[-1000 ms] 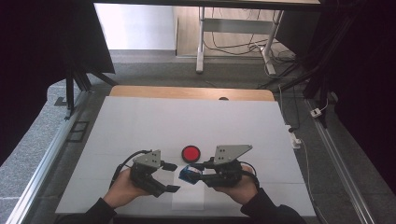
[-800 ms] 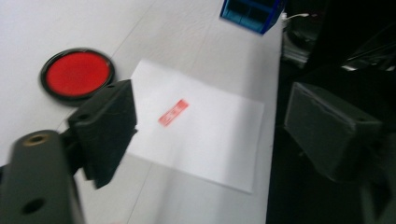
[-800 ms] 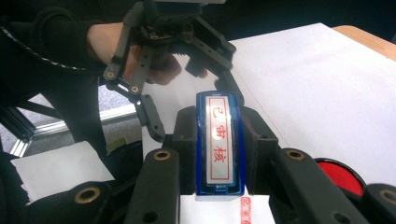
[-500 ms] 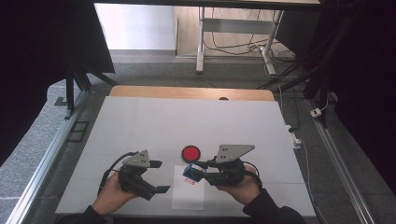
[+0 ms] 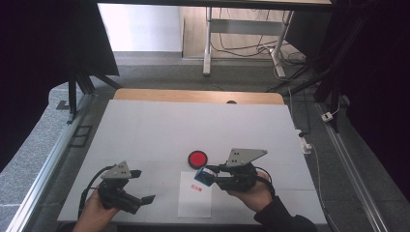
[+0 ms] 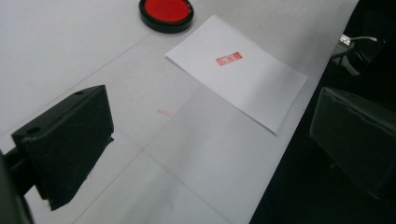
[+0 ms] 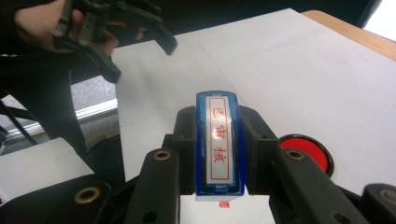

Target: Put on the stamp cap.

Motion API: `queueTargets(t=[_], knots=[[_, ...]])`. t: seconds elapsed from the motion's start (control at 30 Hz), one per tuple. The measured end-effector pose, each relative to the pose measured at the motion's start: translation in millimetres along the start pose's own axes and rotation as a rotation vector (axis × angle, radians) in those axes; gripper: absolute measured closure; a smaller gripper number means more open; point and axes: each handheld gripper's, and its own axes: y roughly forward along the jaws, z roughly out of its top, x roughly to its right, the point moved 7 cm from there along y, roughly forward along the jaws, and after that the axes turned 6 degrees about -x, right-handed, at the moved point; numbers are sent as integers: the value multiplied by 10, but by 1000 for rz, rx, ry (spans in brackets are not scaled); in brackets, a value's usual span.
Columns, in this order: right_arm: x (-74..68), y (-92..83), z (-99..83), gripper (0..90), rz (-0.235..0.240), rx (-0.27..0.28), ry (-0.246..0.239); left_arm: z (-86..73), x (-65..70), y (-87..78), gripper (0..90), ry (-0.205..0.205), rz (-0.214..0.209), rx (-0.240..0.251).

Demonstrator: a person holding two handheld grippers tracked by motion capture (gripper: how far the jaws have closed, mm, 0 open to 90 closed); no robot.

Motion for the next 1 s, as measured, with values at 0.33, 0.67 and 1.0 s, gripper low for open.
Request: queueTargets(t=[0.33, 0.67, 1.0], knots=[[85, -53, -71, 708, -58, -26, 22, -240, -92, -212, 0, -61, 45, 30], [184, -121, -148, 708, -113, -40, 47, -344, -135, -327, 0, -90, 92, 45], [268, -189, -232, 708, -153, -54, 69, -371, -146, -339, 0, -103, 128, 22]])
